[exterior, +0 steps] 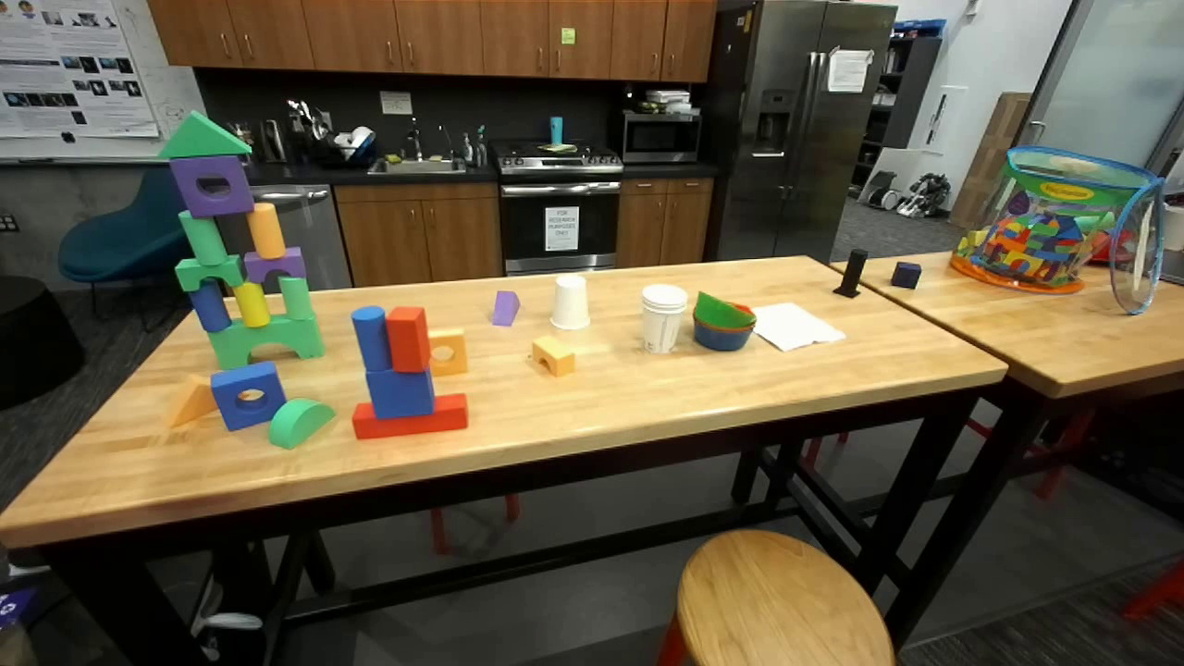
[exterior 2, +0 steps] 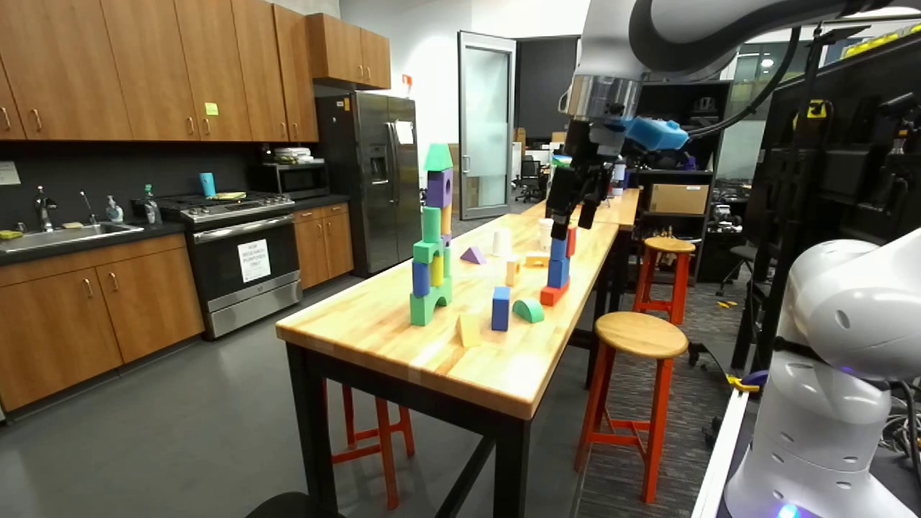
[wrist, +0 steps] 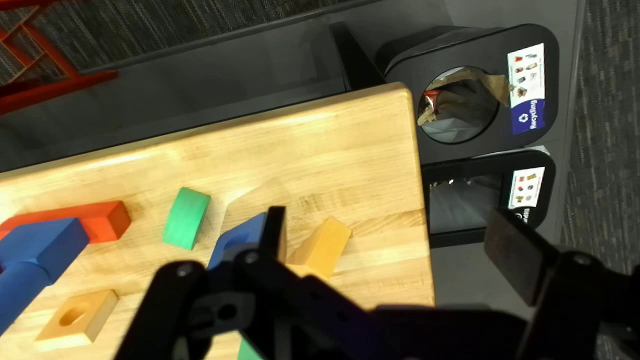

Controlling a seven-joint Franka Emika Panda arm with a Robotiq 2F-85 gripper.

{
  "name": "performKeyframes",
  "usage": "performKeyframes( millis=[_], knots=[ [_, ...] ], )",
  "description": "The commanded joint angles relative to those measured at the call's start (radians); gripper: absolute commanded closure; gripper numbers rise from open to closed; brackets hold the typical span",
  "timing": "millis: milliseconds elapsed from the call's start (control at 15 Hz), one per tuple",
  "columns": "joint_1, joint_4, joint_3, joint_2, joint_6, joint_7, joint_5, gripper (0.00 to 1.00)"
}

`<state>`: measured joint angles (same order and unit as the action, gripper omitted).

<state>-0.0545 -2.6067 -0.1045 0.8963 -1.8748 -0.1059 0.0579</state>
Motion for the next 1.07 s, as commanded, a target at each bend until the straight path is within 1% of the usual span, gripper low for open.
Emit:
performKeyframes(
  millis=[0, 400, 600, 1000],
  knots=[
    [-0.001, 0.003, 0.001, -0.001, 0.003, 0.0, -0.001, 0.0],
    [-0.001, 0.003, 0.001, -0.001, 0.003, 0.0, -0.001, 0.0],
    [-0.007, 0.006, 0.007, -0.014, 0.001, 0.039, -0.017, 0.0],
    [-0.018, 0.016, 0.01, -0.032, 0.017, 0.146, -0.087, 0.0]
  ],
)
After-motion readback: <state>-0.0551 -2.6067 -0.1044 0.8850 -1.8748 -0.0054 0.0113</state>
